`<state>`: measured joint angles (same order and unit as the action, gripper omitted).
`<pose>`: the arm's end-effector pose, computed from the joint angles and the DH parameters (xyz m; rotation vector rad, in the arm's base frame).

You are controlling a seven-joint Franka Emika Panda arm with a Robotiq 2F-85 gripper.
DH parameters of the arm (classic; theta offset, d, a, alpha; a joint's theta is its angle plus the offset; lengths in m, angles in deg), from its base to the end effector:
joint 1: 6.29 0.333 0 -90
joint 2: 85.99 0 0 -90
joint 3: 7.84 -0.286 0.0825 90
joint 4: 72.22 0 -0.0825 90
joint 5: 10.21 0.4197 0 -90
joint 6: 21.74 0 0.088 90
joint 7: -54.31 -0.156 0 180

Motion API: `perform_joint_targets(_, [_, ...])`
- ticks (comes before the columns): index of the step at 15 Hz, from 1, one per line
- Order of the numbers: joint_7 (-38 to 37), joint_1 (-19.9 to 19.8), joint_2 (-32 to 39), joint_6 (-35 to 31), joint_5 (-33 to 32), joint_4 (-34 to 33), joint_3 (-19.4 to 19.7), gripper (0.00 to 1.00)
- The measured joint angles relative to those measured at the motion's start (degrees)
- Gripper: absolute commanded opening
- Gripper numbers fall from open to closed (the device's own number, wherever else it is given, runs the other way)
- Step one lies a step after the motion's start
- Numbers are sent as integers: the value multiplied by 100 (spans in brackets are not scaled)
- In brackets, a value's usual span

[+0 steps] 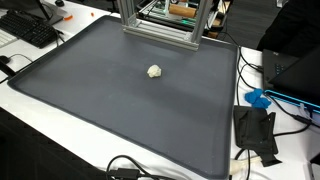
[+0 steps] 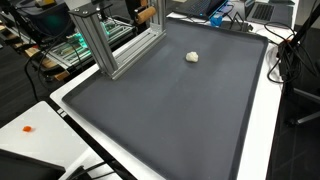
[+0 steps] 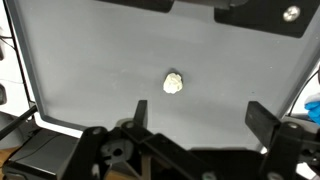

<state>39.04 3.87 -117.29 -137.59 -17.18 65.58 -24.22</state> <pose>0.4203 0.1920 0.4336 2.9106 0.3111 0.3257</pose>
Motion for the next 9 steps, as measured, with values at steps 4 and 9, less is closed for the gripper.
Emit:
perform_joint_targets(4, [2, 20, -302, 145, 325, 314, 121, 100])
perform_joint_targets(9, [110, 21, -574, 409, 651, 581, 310, 100])
